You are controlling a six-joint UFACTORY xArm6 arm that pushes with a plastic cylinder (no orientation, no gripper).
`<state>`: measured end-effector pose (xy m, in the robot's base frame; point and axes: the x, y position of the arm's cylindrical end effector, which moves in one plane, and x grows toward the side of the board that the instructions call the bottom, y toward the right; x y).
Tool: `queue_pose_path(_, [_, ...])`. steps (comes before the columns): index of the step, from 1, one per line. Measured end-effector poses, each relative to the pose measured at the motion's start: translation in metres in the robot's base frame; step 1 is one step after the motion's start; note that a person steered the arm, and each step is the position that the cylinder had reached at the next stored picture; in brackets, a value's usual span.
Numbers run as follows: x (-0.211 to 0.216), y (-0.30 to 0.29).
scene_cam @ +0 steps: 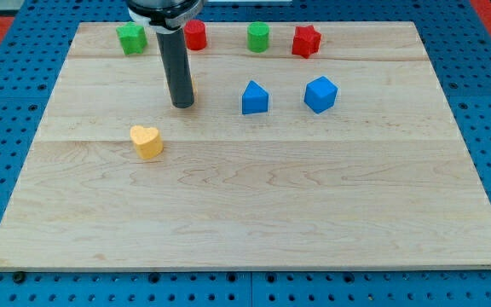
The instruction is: Move the yellow heart to the left of the yellow hexagon
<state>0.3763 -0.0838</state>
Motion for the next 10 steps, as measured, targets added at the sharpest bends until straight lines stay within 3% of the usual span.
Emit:
queue_pose_path(1, [0.058, 0.037])
queue_pose_path(2, [0.120, 0.027])
queue_pose_path(3, [0.098, -0.056])
queue_pose_path(4, [0.044, -0.101])
queue_pose_path(8, [0.024, -0.018])
queue_pose_path(10, [-0.002, -0.078])
